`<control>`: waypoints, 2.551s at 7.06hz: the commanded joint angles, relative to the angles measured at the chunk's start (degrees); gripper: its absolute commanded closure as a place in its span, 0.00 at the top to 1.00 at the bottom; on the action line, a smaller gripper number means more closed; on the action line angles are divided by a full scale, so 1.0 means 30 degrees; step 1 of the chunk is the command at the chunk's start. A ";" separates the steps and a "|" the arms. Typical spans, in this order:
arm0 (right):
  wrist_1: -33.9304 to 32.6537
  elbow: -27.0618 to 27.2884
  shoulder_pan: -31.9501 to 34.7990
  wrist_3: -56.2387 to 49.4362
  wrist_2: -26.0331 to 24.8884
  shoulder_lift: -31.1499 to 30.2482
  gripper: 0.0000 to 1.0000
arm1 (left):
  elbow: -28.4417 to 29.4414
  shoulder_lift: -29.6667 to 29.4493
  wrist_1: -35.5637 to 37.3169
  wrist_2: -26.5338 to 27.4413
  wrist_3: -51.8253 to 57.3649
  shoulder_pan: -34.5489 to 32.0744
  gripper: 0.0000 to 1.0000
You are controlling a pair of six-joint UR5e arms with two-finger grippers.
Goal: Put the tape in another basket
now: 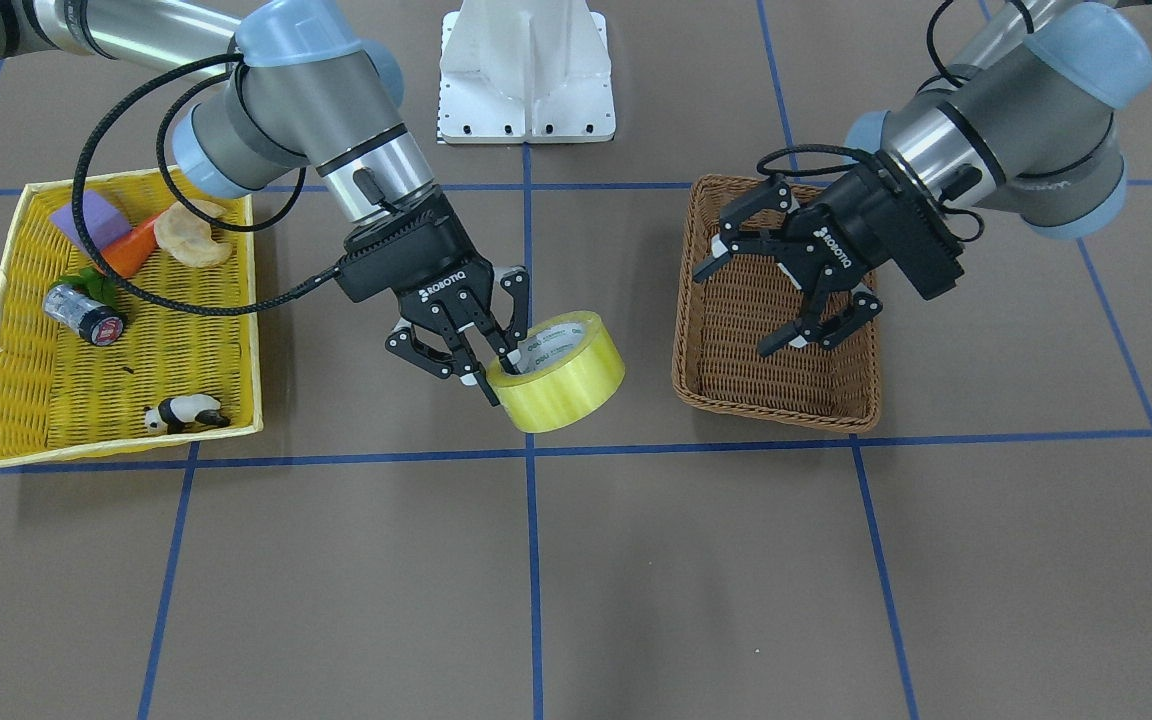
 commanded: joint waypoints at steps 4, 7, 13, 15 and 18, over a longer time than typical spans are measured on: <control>0.1164 0.0145 -0.1840 0.0004 -0.1250 0.0430 0.00 | 0.0085 -0.0709 -0.0455 0.0125 -0.0971 0.0495 0.99; 0.1644 0.0174 -0.2166 -0.0026 -0.1574 0.0400 0.00 | 0.0201 -0.0709 -0.0513 0.0125 -0.0971 0.0554 0.99; 0.1673 0.1892 -0.2107 0.0209 -0.1311 -0.1026 1.00 | 0.0143 -0.0622 -0.0484 0.0183 -0.0971 0.1258 0.00; 0.1498 0.2693 -0.1962 0.0238 -0.0143 -0.1913 1.00 | 0.0172 -0.0592 -0.0484 0.0447 -0.1000 0.1170 0.00; -0.3957 0.2694 0.0837 0.0238 0.2248 -0.2559 1.00 | 0.0056 -0.0097 -0.0775 0.0418 -0.3679 0.1111 0.00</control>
